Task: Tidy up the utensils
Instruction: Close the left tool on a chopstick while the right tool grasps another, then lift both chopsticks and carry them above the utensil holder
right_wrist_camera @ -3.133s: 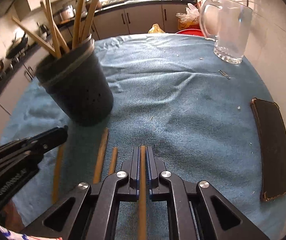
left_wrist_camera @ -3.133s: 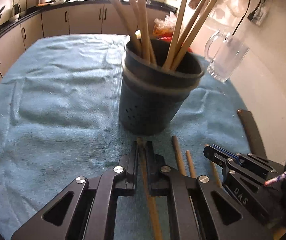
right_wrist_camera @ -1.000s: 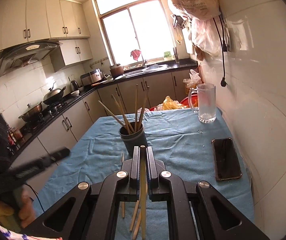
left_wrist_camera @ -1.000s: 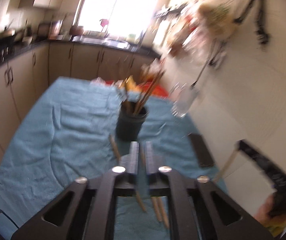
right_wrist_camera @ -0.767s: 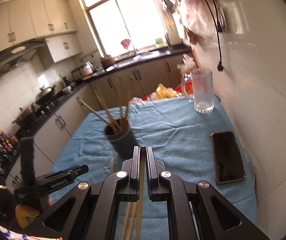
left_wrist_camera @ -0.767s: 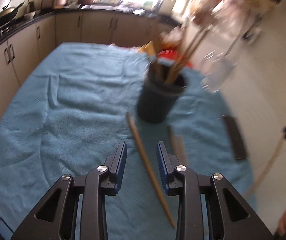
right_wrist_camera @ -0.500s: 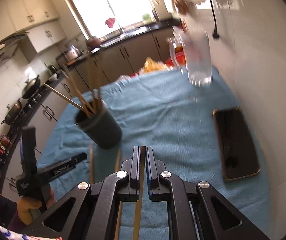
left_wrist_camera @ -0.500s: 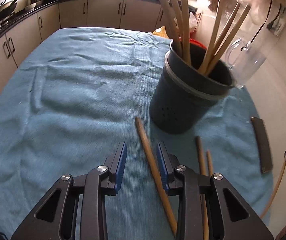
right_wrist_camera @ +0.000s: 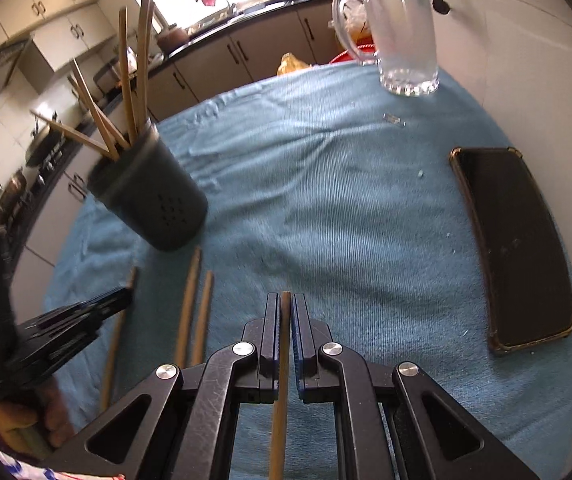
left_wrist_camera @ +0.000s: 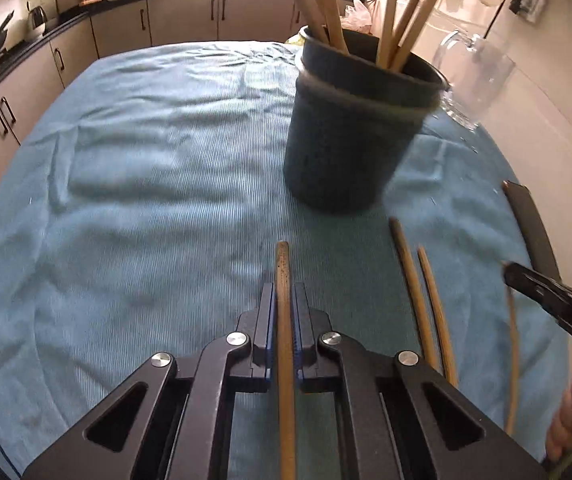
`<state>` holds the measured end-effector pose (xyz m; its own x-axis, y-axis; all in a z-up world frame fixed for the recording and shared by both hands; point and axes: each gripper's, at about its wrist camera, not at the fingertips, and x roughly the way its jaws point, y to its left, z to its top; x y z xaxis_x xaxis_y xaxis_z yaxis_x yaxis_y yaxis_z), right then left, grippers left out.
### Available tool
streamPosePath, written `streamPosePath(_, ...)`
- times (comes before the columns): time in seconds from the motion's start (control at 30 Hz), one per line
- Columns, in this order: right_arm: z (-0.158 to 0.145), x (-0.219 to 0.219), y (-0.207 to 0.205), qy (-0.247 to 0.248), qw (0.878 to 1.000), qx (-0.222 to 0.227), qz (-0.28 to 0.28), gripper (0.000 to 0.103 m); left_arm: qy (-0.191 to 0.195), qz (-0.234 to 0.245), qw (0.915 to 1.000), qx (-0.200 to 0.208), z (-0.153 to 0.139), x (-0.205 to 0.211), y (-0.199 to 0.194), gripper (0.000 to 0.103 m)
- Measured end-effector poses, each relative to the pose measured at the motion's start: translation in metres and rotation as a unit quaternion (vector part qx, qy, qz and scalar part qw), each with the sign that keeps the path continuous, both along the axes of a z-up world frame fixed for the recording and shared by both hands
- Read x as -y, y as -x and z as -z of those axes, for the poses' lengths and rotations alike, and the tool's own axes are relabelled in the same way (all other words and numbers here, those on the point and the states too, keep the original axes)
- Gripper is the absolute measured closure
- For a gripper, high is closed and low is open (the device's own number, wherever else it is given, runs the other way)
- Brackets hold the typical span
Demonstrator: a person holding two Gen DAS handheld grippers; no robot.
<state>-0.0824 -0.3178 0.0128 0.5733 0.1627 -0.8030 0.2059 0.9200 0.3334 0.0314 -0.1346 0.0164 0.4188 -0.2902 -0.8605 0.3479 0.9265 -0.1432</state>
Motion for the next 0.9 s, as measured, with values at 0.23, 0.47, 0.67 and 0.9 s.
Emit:
streamPosePath(0.23, 0.006, -0.010, 0.007, 0.038, 0.999, -0.025, -0.008, 0.092, 0.013, 0.007, 0.9998, -0.010, -0.004, -0.006, 0.003, 0.084)
streamPosePath(0.47, 0.008, -0.022, 0.014, 0.077, 0.996, -0.040, -0.018, 0.083, -0.018, 0.024, 0.9995, -0.006, -0.001, 0.009, -0.010, 0.077)
streamPosePath(0.67, 0.008, -0.030, 0.000, 0.115, 0.991, -0.064, -0.016, 0.083, -0.034, 0.048, 0.9983, -0.005, -0.003, 0.018, -0.011, 0.077)
streamPosePath(0.9, 0.008, -0.035, -0.019, 0.118, 0.990, -0.076, -0.016, 0.097, -0.037, 0.071, 0.9968, 0.006, -0.001, 0.022, -0.005, 0.096)
